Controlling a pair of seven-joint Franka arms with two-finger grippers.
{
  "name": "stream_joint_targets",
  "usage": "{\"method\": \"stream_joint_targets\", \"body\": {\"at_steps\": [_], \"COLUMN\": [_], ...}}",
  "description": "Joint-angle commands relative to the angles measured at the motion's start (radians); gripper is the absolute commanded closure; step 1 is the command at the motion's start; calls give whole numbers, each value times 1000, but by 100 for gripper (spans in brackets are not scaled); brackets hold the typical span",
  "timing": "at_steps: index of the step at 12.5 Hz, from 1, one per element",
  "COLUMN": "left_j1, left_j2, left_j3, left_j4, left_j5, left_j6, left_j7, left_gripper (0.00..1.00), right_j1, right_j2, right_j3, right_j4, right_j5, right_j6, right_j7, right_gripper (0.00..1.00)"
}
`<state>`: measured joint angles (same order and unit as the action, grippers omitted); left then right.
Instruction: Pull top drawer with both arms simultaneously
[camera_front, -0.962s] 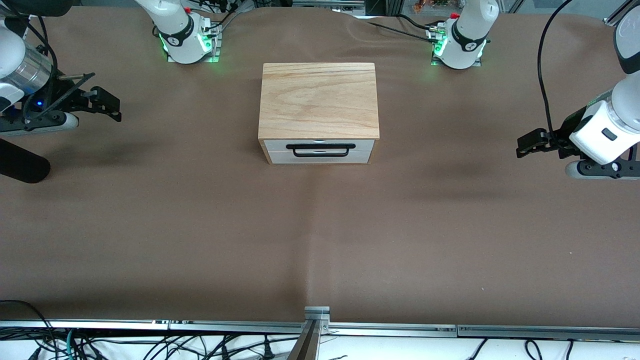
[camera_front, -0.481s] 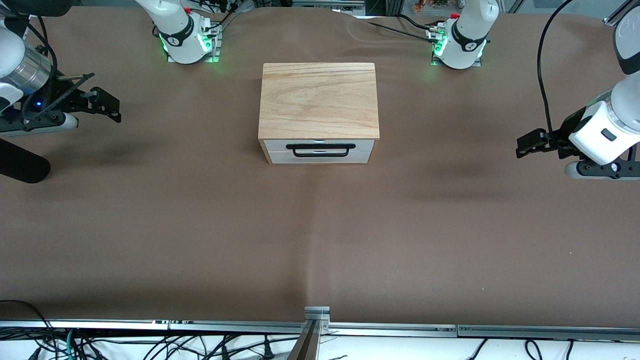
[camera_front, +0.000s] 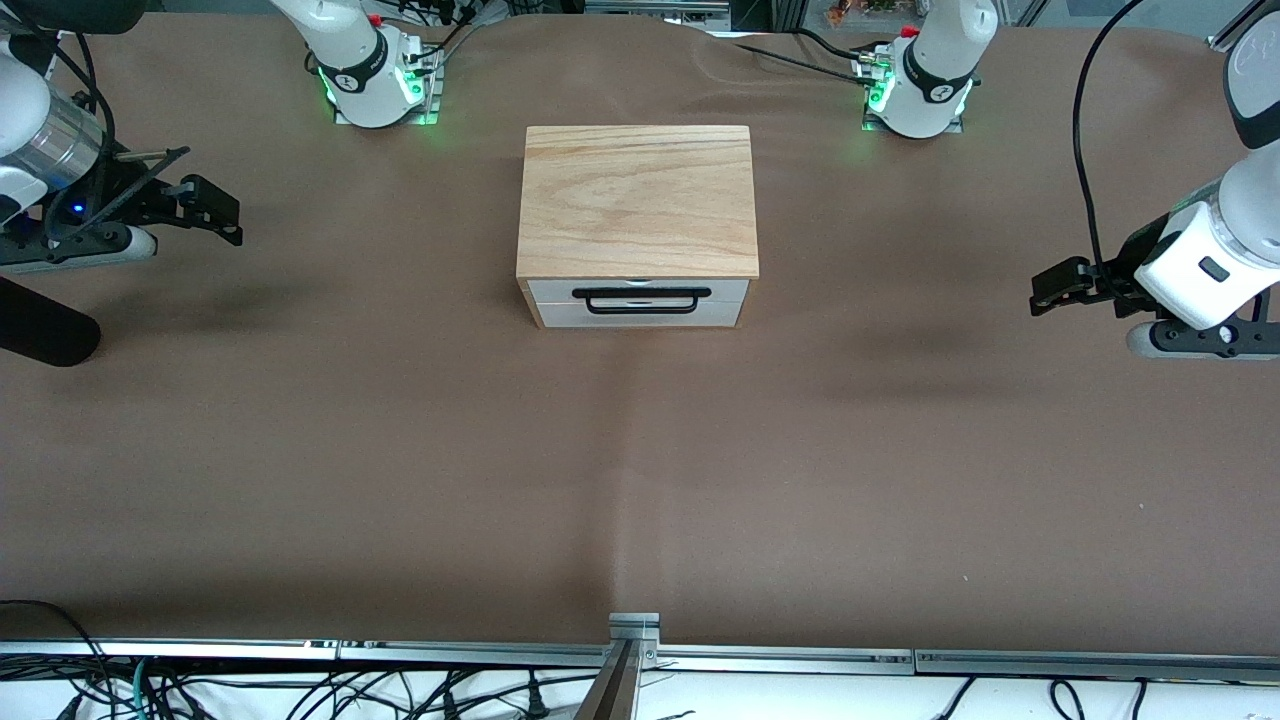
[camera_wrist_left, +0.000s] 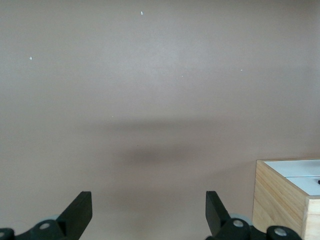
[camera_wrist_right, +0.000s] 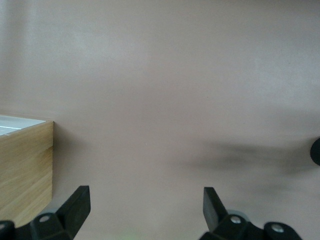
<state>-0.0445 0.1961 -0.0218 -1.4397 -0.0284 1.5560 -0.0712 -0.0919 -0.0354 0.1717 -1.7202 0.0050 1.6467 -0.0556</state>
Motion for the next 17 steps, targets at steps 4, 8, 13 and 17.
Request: {"method": "stream_joint_targets", "body": {"at_steps": [4,8,13,17], "left_j1": [0,-8,-14,-12], "left_j2": [3,12,42,95], "left_j3": [-3,-3,-10,-10], "left_j4": [10,10,2,1], "left_j5": [15,13,-124,-324], "left_j6": [3,1,-5,-11], "left_j7": [16,19,19,19], "left_gripper": [0,0,0,0], "right_j1": [3,11,4,8], "right_j2": [-14,-23,-28,-40], "right_j3": [-8,-8,-78,-69], "right_j4": [-16,-9,24,5], "right_j5": [10,42,90,84], "right_j6": [10,1,7,5], "right_j7": [-43,-36,-73,-66], "right_gripper": [0,0,0,0]}}
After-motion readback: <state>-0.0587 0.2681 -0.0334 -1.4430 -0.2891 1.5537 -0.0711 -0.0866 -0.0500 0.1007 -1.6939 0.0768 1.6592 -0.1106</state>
